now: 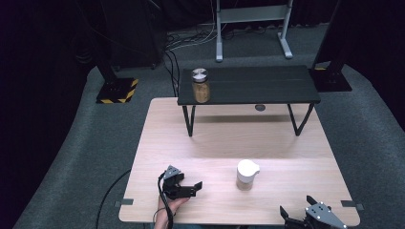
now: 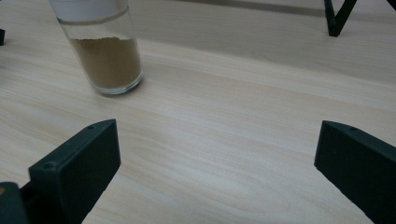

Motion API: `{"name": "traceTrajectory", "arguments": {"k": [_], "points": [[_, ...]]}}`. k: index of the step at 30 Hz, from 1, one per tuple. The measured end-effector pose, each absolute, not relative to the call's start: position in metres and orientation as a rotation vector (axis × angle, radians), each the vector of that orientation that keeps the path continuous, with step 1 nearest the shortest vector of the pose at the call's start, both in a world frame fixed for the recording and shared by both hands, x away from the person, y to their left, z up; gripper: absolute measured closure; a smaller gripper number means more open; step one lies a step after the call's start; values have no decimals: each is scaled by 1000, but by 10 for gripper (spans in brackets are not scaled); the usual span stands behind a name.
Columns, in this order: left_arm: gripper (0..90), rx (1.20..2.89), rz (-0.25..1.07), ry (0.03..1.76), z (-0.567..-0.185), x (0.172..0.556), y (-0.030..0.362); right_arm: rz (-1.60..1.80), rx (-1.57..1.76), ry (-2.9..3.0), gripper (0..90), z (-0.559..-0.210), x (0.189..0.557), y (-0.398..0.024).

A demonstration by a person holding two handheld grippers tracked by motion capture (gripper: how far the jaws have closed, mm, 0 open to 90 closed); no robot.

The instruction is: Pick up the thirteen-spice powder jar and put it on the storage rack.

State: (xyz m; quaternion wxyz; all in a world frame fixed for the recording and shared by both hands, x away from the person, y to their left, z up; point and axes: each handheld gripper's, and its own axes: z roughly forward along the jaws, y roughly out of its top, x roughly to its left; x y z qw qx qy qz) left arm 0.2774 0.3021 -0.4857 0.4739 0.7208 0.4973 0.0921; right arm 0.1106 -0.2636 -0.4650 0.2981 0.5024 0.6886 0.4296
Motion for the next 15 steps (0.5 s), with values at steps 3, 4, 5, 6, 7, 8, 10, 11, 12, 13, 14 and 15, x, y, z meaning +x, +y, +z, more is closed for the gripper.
{"name": "traceTrajectory", "arguments": {"k": [3, 4, 5, 6, 7, 8, 10, 11, 12, 13, 14, 15], "points": [[31, 1748, 248, 1240, -486, 274, 301, 1158, 1330, 1813, 0, -465, 110, -263], [34, 1740, 248, 1239, -486, 273, 302, 1173, 1336, 1804, 0, -467, 111, -261], [35, 1738, 250, 1238, -487, 272, 302, 1185, 1337, 1803, 0, -469, 111, -261], [36, 1735, 256, 1237, -487, 272, 302, 1189, 1339, 1803, 0, -470, 112, -260], [39, 1736, 258, 1238, -487, 271, 302, 1191, 1335, 1808, 0, -471, 113, -259], [40, 1740, 262, 1237, -486, 271, 301, 1194, 1332, 1812, 0, -472, 114, -257], [38, 1760, 290, 1239, -484, 270, 295, 1202, 1318, 1828, 0, -474, 119, -253], [38, 1760, 298, 1243, -484, 269, 294, 1207, 1316, 1837, 0, -473, 122, -252], [38, 1763, 309, 1244, -483, 268, 292, 1208, 1314, 1841, 0, -473, 123, -251], [38, 1771, 322, 1246, -483, 267, 290, 1209, 1311, 1844, 0, -473, 124, -249], [37, 1771, 322, 1246, -483, 267, 290, 1209, 1311, 1844, 0, -473, 124, -249], [37, 1764, 319, 1250, -483, 267, 290, 1218, 1304, 1847, 0, -473, 129, -245]]}}
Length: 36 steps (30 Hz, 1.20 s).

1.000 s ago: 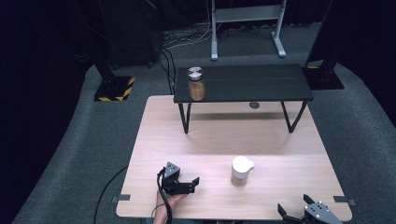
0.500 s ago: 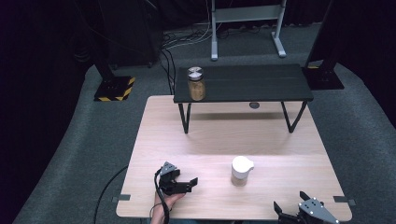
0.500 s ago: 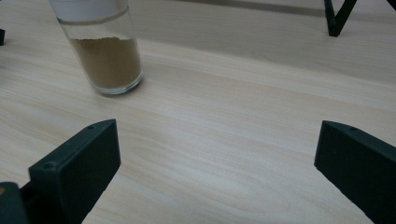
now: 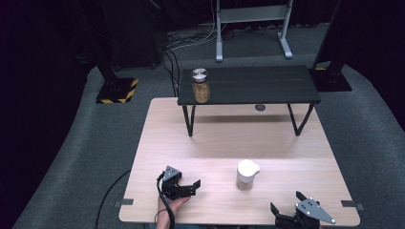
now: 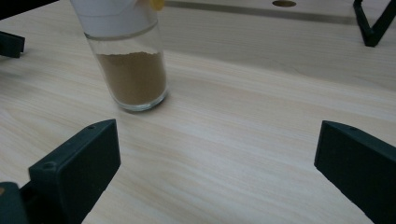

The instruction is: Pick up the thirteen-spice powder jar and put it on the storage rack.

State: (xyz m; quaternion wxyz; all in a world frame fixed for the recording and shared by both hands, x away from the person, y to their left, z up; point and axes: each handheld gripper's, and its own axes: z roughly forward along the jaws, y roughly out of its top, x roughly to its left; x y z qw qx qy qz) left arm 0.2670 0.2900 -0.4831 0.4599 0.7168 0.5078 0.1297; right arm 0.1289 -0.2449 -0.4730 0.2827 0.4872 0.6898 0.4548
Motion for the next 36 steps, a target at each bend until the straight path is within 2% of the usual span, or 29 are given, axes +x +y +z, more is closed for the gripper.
{"name": "traceTrajectory", "arguments": {"k": [20, 33, 34, 35, 36], "points": [[31, 1777, 376, 1247, -482, 260, 283, 1365, 1163, 2011, 0, -481, 210, -198], [32, 1770, 376, 1241, -483, 259, 284, 1404, 1191, 1966, 2, -490, 236, -181], [31, 1769, 375, 1241, -483, 259, 284, 1408, 1184, 1973, 54, -490, 237, -182], [32, 1769, 373, 1241, -483, 259, 284, 1427, 1139, 1970, 287, -495, 237, -185], [32, 1768, 372, 1240, -483, 259, 285, 1414, 1132, 1961, 292, -496, 235, -183]]}}
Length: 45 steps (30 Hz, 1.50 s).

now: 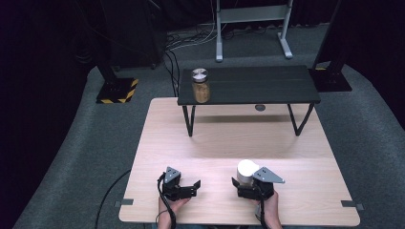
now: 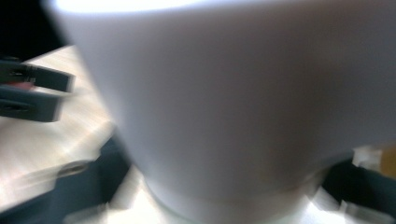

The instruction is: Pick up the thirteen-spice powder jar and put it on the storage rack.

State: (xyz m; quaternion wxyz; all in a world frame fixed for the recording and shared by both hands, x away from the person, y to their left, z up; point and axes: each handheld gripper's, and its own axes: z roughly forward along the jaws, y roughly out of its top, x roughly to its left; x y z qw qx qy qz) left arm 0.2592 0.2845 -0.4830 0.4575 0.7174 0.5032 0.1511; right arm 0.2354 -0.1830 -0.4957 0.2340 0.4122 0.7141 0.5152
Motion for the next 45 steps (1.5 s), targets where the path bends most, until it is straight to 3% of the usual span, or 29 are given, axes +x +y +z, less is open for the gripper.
{"name": "traceTrajectory", "arguments": {"k": [24, 45], "points": [[33, 1775, 368, 1237, -483, 259, 285, 1388, 1191, 1917, 296, -473, 215, -206], [32, 1806, 363, 1233, -480, 263, 283, 1378, 1209, 1883, 296, -446, 223, -230]]}}
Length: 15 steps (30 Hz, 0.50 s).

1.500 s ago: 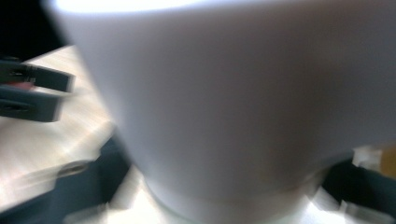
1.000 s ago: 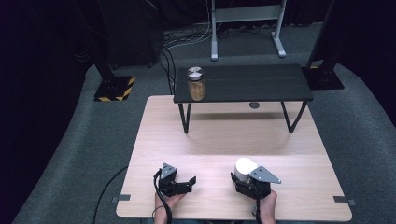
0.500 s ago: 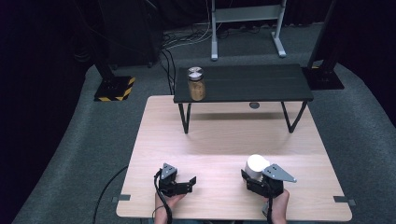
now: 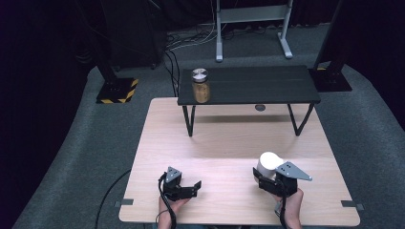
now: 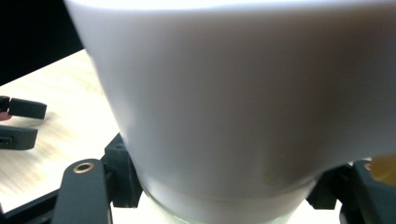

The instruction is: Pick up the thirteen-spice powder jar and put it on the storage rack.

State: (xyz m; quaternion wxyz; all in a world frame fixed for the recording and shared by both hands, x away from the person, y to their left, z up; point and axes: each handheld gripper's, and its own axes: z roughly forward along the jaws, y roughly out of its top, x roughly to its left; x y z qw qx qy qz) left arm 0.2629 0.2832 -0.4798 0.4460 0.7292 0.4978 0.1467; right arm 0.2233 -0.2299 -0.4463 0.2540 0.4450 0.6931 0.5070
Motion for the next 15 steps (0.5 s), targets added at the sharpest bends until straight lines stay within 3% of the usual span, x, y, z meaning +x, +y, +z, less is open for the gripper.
{"name": "traceTrajectory", "arguments": {"k": [15], "points": [[32, 1789, 359, 1235, -481, 262, 284, 1368, 1238, 1885, 296, -436, 236, -238]]}}
